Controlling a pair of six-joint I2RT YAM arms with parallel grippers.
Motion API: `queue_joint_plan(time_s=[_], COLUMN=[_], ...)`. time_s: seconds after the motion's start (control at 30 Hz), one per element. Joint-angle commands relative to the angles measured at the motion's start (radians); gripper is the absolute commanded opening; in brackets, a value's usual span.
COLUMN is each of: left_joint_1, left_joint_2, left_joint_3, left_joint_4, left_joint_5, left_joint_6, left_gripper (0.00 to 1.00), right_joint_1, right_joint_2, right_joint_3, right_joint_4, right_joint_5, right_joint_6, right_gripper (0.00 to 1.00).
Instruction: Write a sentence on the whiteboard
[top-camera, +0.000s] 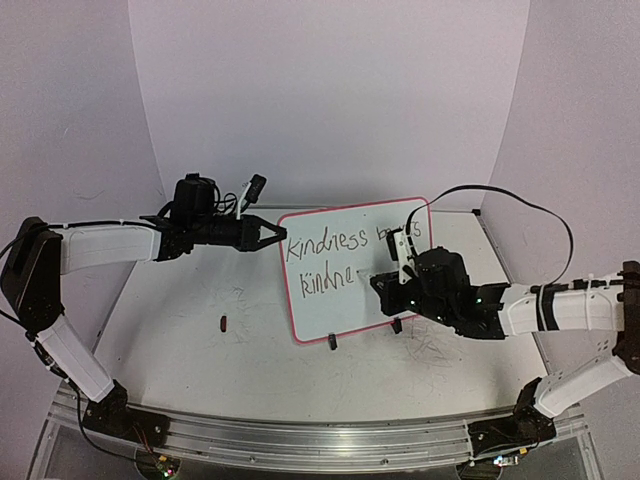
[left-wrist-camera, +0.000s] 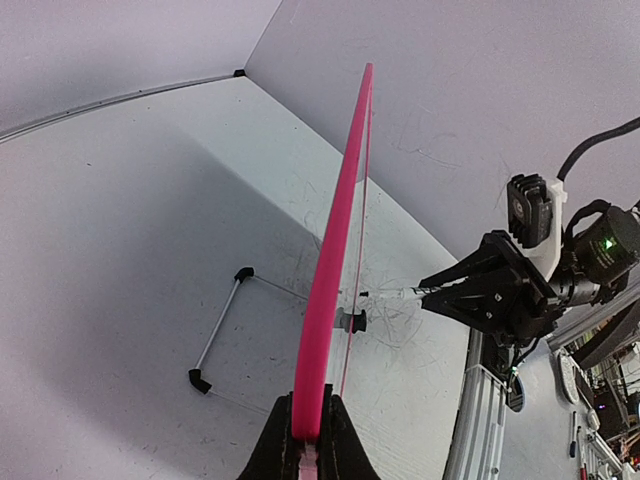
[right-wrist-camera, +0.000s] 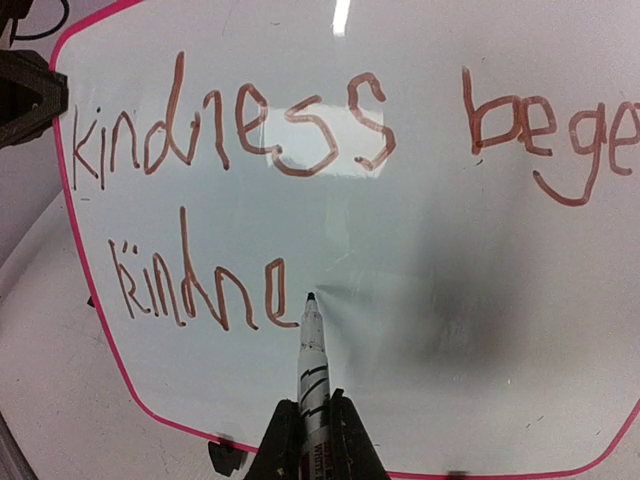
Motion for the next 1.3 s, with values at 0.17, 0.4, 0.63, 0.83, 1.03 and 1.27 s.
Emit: queue_joint_plan(time_s=[0.17,0.4,0.63,0.83,1.03,1.27], left_joint_1=[-0.012,-0.012,-0.012,-0.012,-0.012,-0.012], left_joint_2=[-0.01,-0.011,-0.011,-0.009,-0.004,-0.004], left_joint_3=[0.029,0.03,0.03,0.03,0.032,0.032], left_joint_4=[-0.017,-0.018,-0.018,-0.018,-0.018,-0.018], left_joint_5=[-0.016,-0.016,-0.014,-0.014,-0.013,-0.012], left_joint_6=[0.05,0.052,0.051,0.05,0.051,0.051], left_gripper=[0.0,0.0,0.0,0.0,0.0,0.0], right_joint_1=[-0.008,-0.006,-0.001,0.0,0.0,0.0], right_joint_2=[0.039,0.055,0.057,0.051,0.03,0.009], right_joint_3=[0.034,0.036,0.017,0.007,-0.006,-0.025], right_joint_4=[0.066,0.061,0.048,0.029,0.01,-0.005], right_joint_5=[0.016,0.009,-0.017,0.005,0.051,0.068], right_joint_6=[-0.006,-0.018,-0.011,-0.006,0.0,0.009], right_gripper=[0.0,0.0,0.0,0.0,0.0,0.0])
